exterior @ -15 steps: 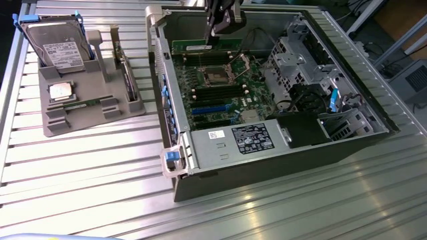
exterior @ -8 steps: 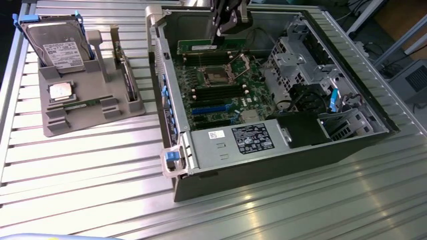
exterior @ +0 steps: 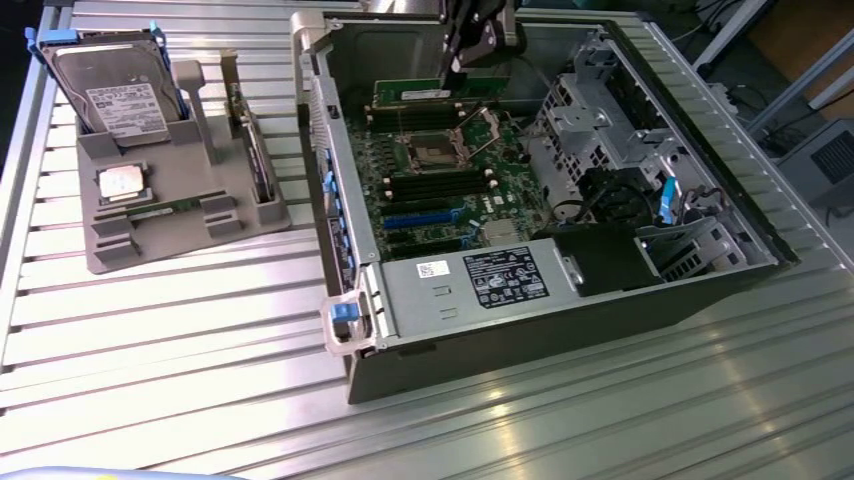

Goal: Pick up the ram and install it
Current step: 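Pick up the ram and move it above insertion slot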

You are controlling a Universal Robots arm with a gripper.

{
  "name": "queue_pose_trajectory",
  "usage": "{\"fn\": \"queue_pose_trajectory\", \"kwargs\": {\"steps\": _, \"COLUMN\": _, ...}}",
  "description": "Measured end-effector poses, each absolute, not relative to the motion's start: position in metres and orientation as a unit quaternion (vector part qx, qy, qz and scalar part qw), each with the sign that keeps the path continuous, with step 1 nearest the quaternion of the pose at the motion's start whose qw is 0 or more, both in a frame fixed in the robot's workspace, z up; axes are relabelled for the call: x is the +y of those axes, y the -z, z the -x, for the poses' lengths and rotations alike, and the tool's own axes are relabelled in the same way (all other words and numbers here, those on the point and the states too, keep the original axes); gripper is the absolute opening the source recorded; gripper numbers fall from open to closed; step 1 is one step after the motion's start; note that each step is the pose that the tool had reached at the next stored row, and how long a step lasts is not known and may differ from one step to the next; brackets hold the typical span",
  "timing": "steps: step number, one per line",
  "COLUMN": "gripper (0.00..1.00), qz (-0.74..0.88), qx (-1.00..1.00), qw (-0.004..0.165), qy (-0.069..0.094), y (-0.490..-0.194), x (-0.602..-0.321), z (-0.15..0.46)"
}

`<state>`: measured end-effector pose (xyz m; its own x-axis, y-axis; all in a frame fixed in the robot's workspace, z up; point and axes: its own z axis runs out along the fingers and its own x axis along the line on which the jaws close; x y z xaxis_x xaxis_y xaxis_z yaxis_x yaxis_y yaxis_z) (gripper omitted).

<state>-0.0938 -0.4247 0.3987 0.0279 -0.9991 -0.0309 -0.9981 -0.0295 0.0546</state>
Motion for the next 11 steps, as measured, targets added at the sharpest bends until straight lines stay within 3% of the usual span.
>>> {"fn": "queue_pose_trajectory", "kwargs": {"steps": 11, "gripper": 0.13, "qz": -0.717, "qx": -0.697, "qw": 0.009, "qy": 0.03, "y": -0.399, "x": -0.425, "z": 0.067}}
